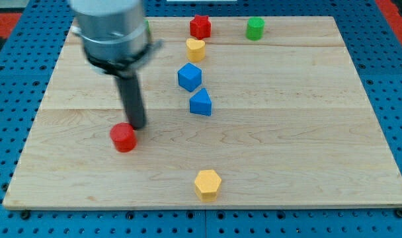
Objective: Push the red circle towards the left side of the board
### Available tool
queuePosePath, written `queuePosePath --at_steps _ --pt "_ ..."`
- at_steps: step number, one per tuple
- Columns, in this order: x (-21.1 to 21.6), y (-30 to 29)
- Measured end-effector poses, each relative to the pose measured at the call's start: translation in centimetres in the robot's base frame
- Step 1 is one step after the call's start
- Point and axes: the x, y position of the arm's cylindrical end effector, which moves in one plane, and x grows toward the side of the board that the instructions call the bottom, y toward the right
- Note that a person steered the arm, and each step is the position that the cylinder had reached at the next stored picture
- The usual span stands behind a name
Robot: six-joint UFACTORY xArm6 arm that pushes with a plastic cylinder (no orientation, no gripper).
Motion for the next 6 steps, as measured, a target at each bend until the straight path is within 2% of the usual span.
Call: queuePosePath --at_steps 1,2,3,4,5,6 --pt "3.9 0.0" --pt "4.1 6.1" --pt "7.7 8.7" --pt "7.9 1.5" --pt "4.4 -6.7" --pt "8.9 -7.7"
